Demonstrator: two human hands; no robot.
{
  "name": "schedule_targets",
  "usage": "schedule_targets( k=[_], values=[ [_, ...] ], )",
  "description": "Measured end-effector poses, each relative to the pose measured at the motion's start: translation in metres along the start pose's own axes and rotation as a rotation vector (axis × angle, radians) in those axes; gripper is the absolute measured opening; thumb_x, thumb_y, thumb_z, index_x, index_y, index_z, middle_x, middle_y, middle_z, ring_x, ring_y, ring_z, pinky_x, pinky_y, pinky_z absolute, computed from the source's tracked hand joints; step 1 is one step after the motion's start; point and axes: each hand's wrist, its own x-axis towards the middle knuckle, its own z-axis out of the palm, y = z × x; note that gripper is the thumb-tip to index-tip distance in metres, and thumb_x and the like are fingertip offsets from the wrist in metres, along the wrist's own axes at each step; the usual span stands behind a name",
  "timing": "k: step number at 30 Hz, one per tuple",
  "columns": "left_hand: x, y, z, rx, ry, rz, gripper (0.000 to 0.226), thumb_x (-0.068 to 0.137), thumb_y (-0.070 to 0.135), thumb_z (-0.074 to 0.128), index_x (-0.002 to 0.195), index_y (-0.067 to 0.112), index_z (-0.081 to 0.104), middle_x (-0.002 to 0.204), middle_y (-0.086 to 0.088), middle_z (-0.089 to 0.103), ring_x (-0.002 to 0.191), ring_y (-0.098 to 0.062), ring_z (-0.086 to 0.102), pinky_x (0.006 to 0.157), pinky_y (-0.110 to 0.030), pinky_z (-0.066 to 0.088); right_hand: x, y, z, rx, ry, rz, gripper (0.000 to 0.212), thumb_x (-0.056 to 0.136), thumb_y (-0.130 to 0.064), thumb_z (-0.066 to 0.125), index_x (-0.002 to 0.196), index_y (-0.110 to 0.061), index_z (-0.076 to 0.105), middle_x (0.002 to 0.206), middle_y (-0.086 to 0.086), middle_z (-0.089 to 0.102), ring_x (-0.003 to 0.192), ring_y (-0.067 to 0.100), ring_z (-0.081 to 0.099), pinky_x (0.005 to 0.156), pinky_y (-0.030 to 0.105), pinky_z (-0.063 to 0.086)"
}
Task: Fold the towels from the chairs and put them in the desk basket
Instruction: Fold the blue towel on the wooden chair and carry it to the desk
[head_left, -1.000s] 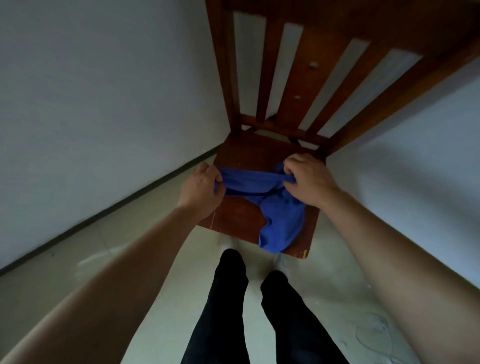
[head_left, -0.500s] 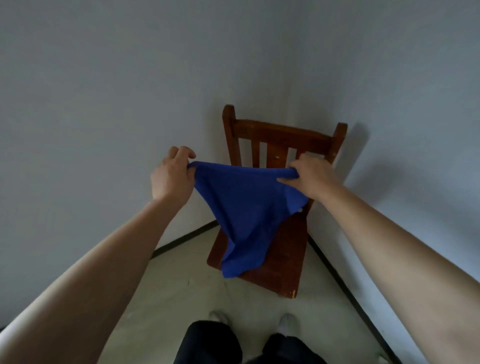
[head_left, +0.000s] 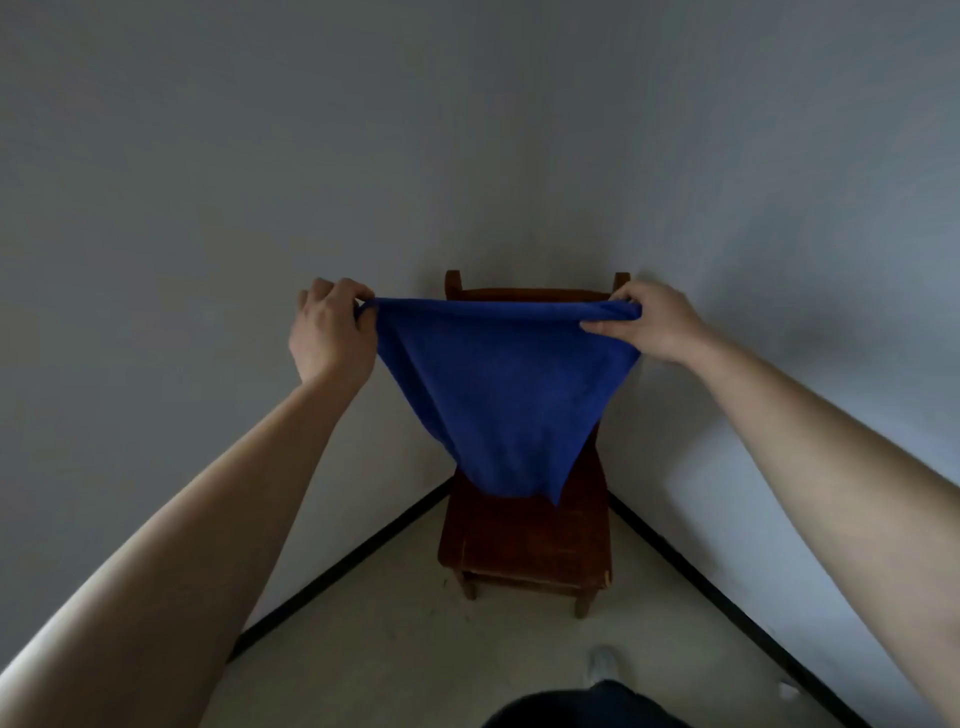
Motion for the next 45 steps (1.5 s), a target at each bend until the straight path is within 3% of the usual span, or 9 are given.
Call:
schedule_targets(
  k=[4,8,12,18,24,31,34,39,45],
  values=[
    [-0.017,-0.020,-0.023,-0.081,0.018,0.041,0.021,0.095,0.019,0.051,0.111,0.019,0.065,0.116,-0.007,0.059,0.111,-0.029,0.049,0.073,-0.037,0.042,-0.045,-0.026,-0.001,0.279,-0.021,0.101,0.021,0.085,-0.035,0.076,0.095,-0.018,0.070,0.073,-0.006,0.066,0.060,0.003,0.059,0.054,0.019,0.047],
    [-0.024,-0.029,-0.040,-0.219,0.041,0.036,0.022,0.097,0.020,0.048,0.111,0.020,0.065,0.117,-0.007,0.058,0.110,-0.027,0.049,0.076,-0.033,0.039,-0.078,-0.045,0.000,0.613,-0.012,0.187,0.006,0.092,-0.017,0.069,0.098,-0.017,0.068,0.085,0.000,0.069,0.075,0.009,0.062,0.061,0.018,0.050],
    [-0.016,-0.022,-0.051,-0.399,0.077,0.044,0.022,0.096,0.021,0.050,0.111,0.020,0.066,0.115,-0.007,0.060,0.099,-0.027,0.057,0.079,-0.032,0.043,-0.092,-0.064,-0.019,0.804,0.064,0.182,0.011,0.093,-0.006,0.062,0.091,-0.015,0.068,0.082,0.002,0.067,0.071,0.010,0.063,0.066,0.020,0.054],
    [0.006,-0.011,-0.035,-0.675,-0.030,-0.080,0.016,0.090,0.023,0.055,0.101,0.024,0.067,0.094,0.002,0.069,0.088,-0.024,0.066,0.080,-0.044,0.057,-0.076,-0.058,-0.038,0.808,0.223,0.234,0.015,0.088,-0.002,0.057,0.080,-0.013,0.064,0.073,0.003,0.056,0.068,0.014,0.059,0.071,0.031,0.058],
    [0.016,0.010,0.005,-0.700,-0.158,-0.135,0.014,0.093,0.011,0.055,0.098,0.021,0.063,0.095,0.001,0.063,0.086,-0.017,0.060,0.075,-0.031,0.051,-0.033,-0.024,-0.026,0.748,0.349,0.331,0.028,0.089,-0.006,0.052,0.107,-0.012,0.072,0.107,0.007,0.067,0.109,0.021,0.063,0.083,0.033,0.060],
    [0.037,0.041,0.018,-0.668,-0.131,-0.133,0.014,0.095,0.014,0.054,0.108,0.014,0.060,0.101,0.000,0.061,0.088,-0.015,0.057,0.068,-0.021,0.046,-0.013,-0.018,-0.038,0.721,0.485,0.275,0.027,0.088,-0.008,0.050,0.082,-0.023,0.072,0.089,-0.006,0.068,0.088,0.008,0.063,0.086,0.034,0.059],
    [0.035,0.050,0.011,-0.668,-0.089,-0.068,0.009,0.094,0.014,0.053,0.101,0.016,0.058,0.097,0.001,0.061,0.086,-0.014,0.057,0.070,-0.022,0.047,-0.017,-0.018,-0.046,0.697,0.535,0.248,0.029,0.086,-0.010,0.050,0.077,-0.027,0.071,0.087,-0.008,0.069,0.088,0.008,0.064,0.084,0.035,0.060],
    [0.007,0.045,0.001,-0.633,-0.087,0.006,0.009,0.089,0.012,0.052,0.095,0.017,0.056,0.083,0.007,0.058,0.068,-0.007,0.052,0.062,-0.021,0.043,-0.046,-0.013,-0.039,0.625,0.587,0.268,0.028,0.083,-0.012,0.048,0.071,-0.028,0.069,0.080,-0.009,0.067,0.083,0.011,0.062,0.081,0.039,0.061],
    [-0.068,0.006,0.018,-0.507,-0.075,0.094,0.003,0.087,0.010,0.051,0.086,0.008,0.051,0.075,-0.006,0.055,0.062,-0.016,0.047,0.053,-0.027,0.036,-0.099,0.019,0.015,0.471,0.614,0.360,0.027,0.080,-0.018,0.046,0.079,-0.005,0.069,0.073,0.007,0.062,0.068,0.019,0.058,0.076,0.051,0.058]
  ],
)
